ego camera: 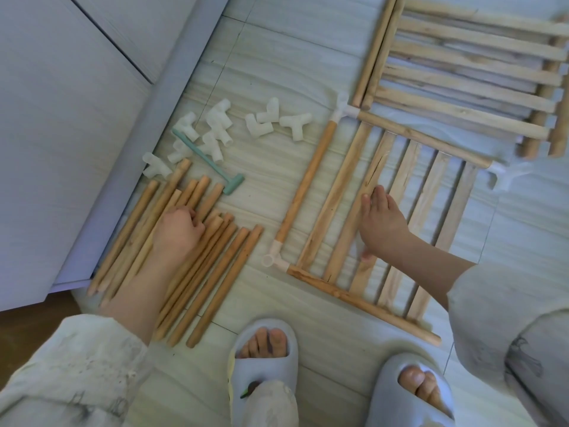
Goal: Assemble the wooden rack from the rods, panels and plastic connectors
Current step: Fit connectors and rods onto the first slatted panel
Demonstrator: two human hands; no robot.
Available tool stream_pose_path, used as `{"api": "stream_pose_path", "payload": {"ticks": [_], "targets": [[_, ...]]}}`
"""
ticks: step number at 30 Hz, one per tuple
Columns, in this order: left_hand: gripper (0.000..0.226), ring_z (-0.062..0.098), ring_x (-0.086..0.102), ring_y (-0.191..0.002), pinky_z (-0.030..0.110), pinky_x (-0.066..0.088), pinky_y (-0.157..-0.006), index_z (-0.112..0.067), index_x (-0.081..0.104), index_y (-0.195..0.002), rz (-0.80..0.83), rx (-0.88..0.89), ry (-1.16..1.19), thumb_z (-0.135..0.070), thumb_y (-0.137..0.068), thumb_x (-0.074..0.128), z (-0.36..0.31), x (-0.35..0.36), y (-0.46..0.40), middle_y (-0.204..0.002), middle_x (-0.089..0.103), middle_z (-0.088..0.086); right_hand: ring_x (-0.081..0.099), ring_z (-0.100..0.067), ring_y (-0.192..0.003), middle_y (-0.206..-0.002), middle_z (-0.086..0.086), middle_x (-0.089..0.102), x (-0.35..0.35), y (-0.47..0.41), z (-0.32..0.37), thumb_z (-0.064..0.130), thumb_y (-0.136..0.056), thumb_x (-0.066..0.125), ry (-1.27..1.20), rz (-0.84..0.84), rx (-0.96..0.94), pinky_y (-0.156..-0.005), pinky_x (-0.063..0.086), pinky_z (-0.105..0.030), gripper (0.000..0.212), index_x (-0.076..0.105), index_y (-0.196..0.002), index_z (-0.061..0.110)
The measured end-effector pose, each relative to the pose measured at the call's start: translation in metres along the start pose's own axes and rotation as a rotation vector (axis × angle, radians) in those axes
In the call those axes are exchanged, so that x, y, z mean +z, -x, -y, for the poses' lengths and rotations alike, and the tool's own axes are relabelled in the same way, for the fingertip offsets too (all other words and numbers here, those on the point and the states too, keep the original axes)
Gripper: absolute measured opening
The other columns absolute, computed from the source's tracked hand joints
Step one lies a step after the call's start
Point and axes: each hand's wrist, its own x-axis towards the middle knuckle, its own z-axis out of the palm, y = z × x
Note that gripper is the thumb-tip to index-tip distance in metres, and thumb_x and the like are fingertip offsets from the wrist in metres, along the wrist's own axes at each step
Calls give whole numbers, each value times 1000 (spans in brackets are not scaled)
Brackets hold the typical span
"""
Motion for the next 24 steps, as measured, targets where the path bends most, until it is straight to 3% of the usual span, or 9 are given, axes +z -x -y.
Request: {"api": "stream_pose_path", "payload": {"ticks": [3,6,9,12,16,18,21,24], "targets": [[37,34,57,-104,40,48,-82,-2,55,-122,26,-6,12,-19,-89,57,-5,-3,-1,-112,63,19,0,-40,-142,-148,-18,16,2,2,-3,65,-73,63,-41,-27,7,-117,12,-38,120,0,-143,-9],[36,36,57,-103,40,47,-82,0,54,-121,54,13,3,-19,-90,55,-10,-5,-2,-112,61,21,-6,-40,-142,-152,-20,7,1,3,-3,65,-74,62,-63,-11,2,-118,7,-40,123,-8,-143,-10],[29,40,54,-96,43,44,-82,4,53,-112,21,89,1,-18,-93,49,-17,-5,-2,-115,50,25,-10,-40,-142,-154,-22,1,1,4,-3,63,-75,62,-88,-1,-2,-118,4,-40,124,-13,-142,-9],[34,40,53,-92,44,43,-80,0,46,-124,-24,106,24,-20,-96,43,-27,-10,2,-117,43,24,-12,-39,-143,-154,-26,-7,3,4,-4,62,-75,63,-141,12,11,-117,1,-41,126,-17,-142,-7],[33,36,54,-86,41,43,-70,-5,47,-125,-129,230,105,-22,-98,40,-40,-20,11,-104,54,20,-11,-37,-143,-154,-25,-11,3,3,-4,60,-75,64,-201,4,13,-117,0,-42,125,-18,-143,-5],[30,28,56,-83,34,43,-67,-9,51,-123,-115,317,227,-24,-98,41,-52,-25,16,-92,60,10,-11,-36,-144,-154,-24,-11,3,6,-5,57,-77,65,-251,-5,14,-117,0,-42,122,-17,-144,-3],[23,11,50,-69,20,36,-59,-13,54,-113,6,335,492,-23,-100,39,-83,-28,26,-74,49,-7,-7,-32,-145,-156,-19,-4,7,12,-10,48,-87,58,-503,-60,-9,-118,2,-45,95,-1,-149,6],[22,12,51,-64,25,45,-59,-15,48,-115,164,234,756,-23,-101,34,-120,-27,38,-76,52,-2,15,-30,-142,-151,-14,27,9,22,-15,36,-97,46,-850,-323,-19,-114,13,-41,46,45,-138,15]]}}
